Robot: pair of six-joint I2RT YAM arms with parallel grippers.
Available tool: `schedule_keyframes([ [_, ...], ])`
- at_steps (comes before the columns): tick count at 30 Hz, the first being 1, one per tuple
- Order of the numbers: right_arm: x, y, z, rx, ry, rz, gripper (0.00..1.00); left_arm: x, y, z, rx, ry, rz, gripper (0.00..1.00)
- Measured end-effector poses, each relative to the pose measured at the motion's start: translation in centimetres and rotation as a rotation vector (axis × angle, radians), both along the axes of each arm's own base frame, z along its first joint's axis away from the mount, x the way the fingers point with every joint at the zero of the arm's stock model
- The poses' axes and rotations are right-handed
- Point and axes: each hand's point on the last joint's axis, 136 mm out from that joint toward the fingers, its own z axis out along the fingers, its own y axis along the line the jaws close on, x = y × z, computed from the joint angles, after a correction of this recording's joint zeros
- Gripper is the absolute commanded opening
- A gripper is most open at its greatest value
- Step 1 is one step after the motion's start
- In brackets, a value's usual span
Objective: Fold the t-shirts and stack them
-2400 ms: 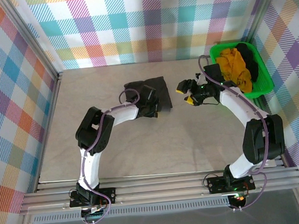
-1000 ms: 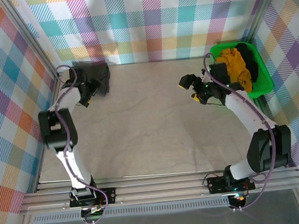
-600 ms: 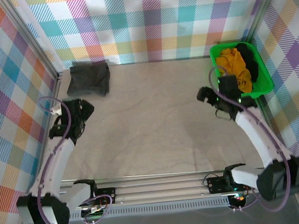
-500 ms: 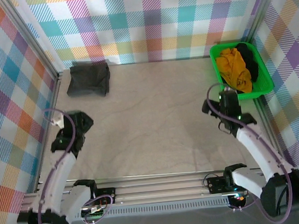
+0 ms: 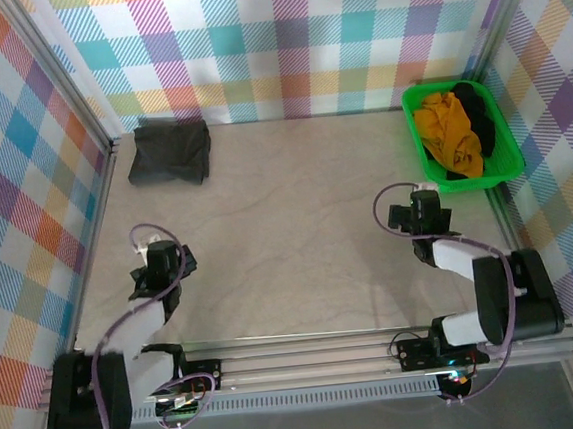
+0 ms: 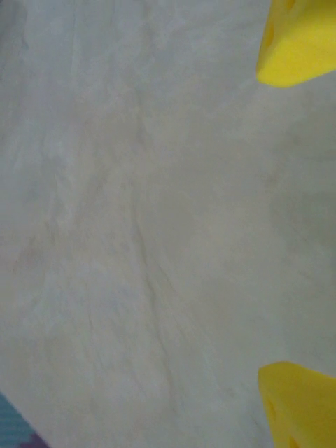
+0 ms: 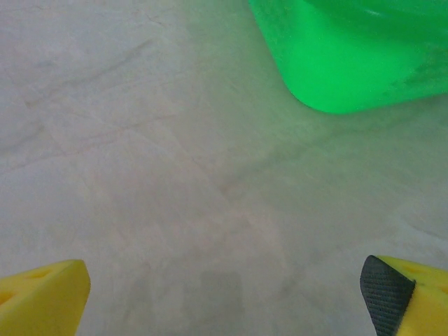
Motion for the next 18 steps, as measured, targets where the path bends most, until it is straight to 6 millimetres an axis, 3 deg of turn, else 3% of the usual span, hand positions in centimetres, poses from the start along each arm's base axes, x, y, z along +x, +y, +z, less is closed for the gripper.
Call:
schedule_keyframes([
  [4,2.9,0.0,0.1,0.007,-0.043,0.030,1.00,4.5,-0.4,-0.3,-0.007,-0.054,-0.043,1.00],
  [7,3.8,0.2,1.1,0.020,-0.107,0.054,1.00,7.1,-1.1,0.3,0.000,-0.124,-0.098,1.00],
  [10,3.1,0.7,1.8,0.031,-0.192,0.093,1.00,7.9,-1.9,0.6,0.018,-0.210,-0.145,1.00],
  [13,1.9,1.3,1.0,0.036,-0.231,0.135,1.00,7.6,-2.2,-0.3,0.028,-0.192,-0.165,1.00],
  [15,1.8,1.6,-0.3,0.044,-0.189,0.154,1.00,8.3,-2.6,-0.1,0.040,-0.193,-0.186,1.00],
  [18,2.6,1.5,0.5,0.055,-0.214,0.162,1.00,9.3,-3.2,1.1,0.048,-0.225,-0.206,1.00],
])
